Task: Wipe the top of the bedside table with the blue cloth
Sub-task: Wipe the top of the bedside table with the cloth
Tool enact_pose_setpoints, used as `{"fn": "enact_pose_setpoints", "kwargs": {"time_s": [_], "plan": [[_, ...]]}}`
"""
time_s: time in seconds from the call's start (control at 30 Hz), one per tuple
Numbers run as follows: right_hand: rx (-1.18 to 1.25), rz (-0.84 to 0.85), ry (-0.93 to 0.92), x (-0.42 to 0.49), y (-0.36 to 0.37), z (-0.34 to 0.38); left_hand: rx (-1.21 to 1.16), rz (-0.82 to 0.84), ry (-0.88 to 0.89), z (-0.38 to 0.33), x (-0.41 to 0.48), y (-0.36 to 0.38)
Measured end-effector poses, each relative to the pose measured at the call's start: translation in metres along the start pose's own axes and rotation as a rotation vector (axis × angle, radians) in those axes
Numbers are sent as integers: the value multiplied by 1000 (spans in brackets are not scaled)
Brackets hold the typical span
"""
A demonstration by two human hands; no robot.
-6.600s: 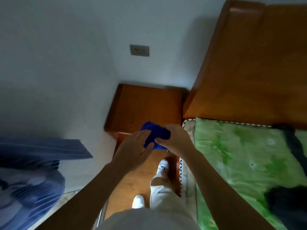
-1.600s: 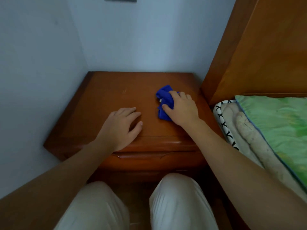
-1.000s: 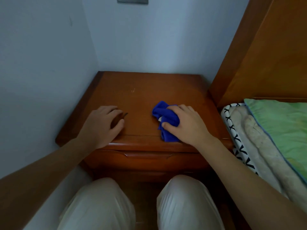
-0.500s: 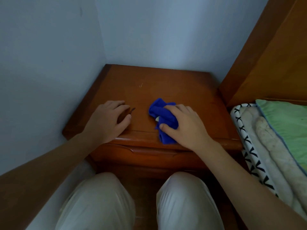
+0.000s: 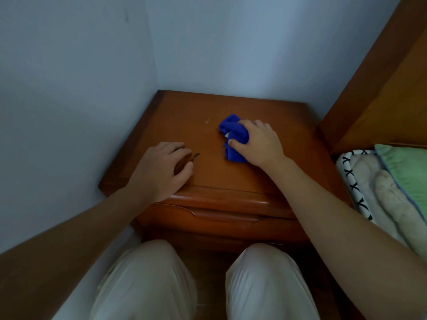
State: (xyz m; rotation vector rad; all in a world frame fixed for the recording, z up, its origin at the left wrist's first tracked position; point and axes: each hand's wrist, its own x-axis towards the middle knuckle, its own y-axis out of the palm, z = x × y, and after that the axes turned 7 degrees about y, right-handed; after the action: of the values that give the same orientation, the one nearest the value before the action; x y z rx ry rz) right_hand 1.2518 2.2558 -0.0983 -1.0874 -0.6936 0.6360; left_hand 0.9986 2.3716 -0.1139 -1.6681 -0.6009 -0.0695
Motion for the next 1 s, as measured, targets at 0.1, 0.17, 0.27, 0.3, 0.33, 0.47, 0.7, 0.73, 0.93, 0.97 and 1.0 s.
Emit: {"fn": "enact_pose_setpoints", "kwargs": {"time_s": [0.1,0.17,0.27,0.3,0.33,0.47,0.7,0.73,0.93,0.97,1.0], "plan": [[-34,0,24,10,5,6,-4,10,-5,-2,0,-2],[-27,4,8,-1,3,7,-3,13,-7,-3,0,-3],[8,13,-61,-39,-1,10,0,12,-9,-2,0,-2],[18,8,-92,-56,-2,11,3,13,-9,-2,0,-1],[28,2,-125,-73,-3,11,8,14,-10,-2,0,-1],[39,11,-209,-114,-9,10,23,9,-3,0,1,1],[50,16,-155,-63,-3,14,18,3,0,2,1,1],[42,5,-136,-49,0,15,18,0,2,2,1,1],[10,1,-42,21,18,24,12,-7,-1,0,0,1],[1,1,-34,24,19,25,10,-5,-1,0,0,1],[-7,-4,-29,24,19,26,10,-5,-2,0,0,0]]}}
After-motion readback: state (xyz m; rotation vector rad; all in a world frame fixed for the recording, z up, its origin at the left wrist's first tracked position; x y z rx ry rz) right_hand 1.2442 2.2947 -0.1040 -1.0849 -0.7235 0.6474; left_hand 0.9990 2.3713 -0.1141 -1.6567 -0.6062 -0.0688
